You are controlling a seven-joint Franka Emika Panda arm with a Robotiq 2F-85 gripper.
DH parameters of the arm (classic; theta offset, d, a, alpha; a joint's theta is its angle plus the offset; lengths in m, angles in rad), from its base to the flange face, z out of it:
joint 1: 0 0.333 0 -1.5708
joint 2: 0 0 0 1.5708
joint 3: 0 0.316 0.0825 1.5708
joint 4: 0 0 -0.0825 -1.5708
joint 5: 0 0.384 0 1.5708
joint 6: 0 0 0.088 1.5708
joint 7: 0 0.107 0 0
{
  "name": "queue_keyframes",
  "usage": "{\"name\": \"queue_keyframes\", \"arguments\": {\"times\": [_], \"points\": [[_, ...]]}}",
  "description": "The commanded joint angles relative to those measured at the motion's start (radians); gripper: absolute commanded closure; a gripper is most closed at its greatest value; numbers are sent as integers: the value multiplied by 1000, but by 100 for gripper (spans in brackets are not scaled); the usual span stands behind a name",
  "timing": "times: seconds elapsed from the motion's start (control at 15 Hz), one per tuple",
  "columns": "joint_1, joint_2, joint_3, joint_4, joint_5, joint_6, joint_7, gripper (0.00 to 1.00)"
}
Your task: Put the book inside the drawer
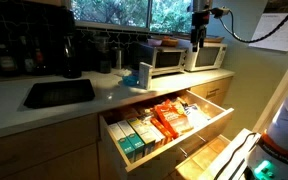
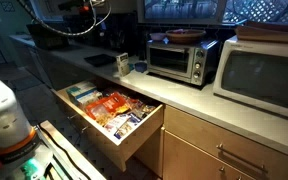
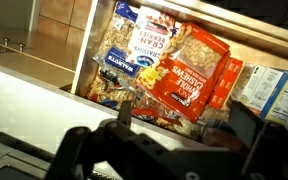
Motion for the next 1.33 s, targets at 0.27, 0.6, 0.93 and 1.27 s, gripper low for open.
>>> {"name": "queue_keyframes", "arguments": {"times": [0.27, 0.6, 0.93, 1.27], "points": [[19, 2, -15, 3, -5, -3, 5, 0], [19, 2, -15, 3, -5, -3, 5, 0], [48, 43, 1, 16, 54, 51, 18, 0], [81, 87, 13, -17, 186, 229, 101, 0]]}}
